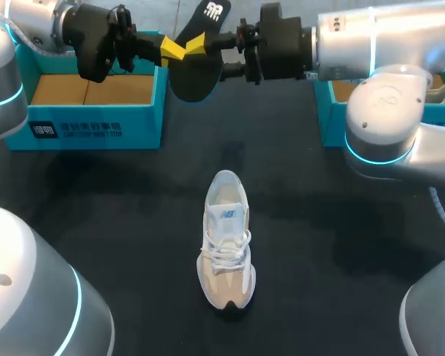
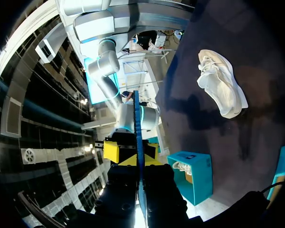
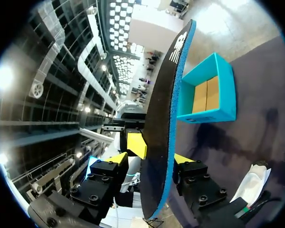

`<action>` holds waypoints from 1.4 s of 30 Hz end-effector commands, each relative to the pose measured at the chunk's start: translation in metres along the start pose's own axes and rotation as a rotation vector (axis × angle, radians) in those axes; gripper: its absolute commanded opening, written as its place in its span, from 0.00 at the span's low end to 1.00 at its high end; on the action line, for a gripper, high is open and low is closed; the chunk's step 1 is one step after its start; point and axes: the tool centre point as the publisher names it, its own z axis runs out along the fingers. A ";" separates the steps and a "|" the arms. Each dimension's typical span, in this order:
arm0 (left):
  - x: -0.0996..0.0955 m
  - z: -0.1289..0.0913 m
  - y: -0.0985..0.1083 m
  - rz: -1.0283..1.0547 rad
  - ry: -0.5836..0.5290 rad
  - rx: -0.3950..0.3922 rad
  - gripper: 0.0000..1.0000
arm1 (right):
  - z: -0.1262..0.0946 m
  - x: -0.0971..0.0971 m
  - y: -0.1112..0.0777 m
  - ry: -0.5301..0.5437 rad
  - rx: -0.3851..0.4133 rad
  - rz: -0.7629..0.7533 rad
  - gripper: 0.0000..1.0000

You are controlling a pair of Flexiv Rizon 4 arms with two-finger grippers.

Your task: Take the shoe out of the shoebox, open the shoe tongue, remove and reinsert the insole, then place the shoe into the shoebox

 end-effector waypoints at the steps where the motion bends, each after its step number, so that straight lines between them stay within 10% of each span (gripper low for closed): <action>1: 0.000 0.001 0.000 0.002 -0.001 -0.002 0.00 | -0.007 0.002 -0.004 -0.010 -0.010 0.003 0.50; 42: 0.000 0.001 0.000 0.002 -0.001 -0.002 0.00 | -0.009 0.001 -0.003 -0.046 -0.017 0.083 0.29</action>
